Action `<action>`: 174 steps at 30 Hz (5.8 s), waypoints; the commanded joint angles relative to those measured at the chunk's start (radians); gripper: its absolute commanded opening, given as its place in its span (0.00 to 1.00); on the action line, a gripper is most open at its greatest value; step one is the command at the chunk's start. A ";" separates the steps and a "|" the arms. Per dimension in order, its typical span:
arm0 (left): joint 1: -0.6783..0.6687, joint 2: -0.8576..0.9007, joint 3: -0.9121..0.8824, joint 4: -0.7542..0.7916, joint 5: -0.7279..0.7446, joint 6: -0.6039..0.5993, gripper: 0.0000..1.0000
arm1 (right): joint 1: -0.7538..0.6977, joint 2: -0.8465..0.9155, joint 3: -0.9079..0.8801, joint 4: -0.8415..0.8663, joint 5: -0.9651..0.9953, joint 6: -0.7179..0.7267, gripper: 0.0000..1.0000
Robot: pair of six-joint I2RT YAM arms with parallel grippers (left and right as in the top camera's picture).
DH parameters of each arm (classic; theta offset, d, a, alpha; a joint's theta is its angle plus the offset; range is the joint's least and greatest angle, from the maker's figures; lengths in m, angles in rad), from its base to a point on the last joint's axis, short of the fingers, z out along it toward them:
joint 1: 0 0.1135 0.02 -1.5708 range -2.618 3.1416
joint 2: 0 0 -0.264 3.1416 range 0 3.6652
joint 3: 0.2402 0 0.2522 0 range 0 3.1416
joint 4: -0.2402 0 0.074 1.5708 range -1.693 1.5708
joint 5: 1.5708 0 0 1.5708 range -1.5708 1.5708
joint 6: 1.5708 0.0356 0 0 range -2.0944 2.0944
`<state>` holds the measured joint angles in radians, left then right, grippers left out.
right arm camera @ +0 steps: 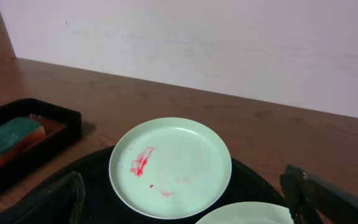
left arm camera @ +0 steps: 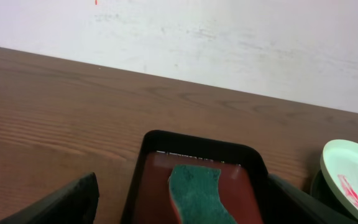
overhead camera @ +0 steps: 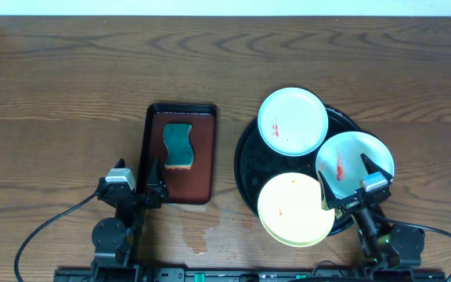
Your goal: Clean dirty plates on tray and stack at the side
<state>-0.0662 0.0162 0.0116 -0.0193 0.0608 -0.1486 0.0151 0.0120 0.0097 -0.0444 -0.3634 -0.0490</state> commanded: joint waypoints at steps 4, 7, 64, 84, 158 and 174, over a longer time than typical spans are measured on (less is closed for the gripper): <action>0.002 0.002 -0.007 -0.047 0.006 0.017 0.84 | -0.008 -0.005 -0.005 0.000 0.000 -0.012 0.99; 0.002 0.002 -0.007 -0.047 0.006 0.017 0.84 | -0.008 -0.005 -0.005 0.000 0.000 -0.012 0.99; 0.002 0.002 -0.007 -0.046 0.005 0.017 0.84 | -0.008 -0.005 -0.004 0.010 0.000 -0.012 0.99; 0.002 0.010 0.116 0.060 0.089 -0.085 0.84 | -0.008 0.000 0.042 0.225 -0.140 0.114 0.99; -0.115 1.710 1.147 -0.804 0.010 -0.075 0.68 | 0.281 1.348 1.304 -0.883 -0.317 0.097 0.72; -0.115 1.725 0.931 -0.593 0.009 -0.117 0.08 | 0.281 1.348 1.304 -0.900 -0.292 0.097 0.99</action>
<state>-0.1871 1.7267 0.9653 -0.5880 0.1139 -0.2653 0.2867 1.3586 1.3025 -0.9394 -0.6540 0.0574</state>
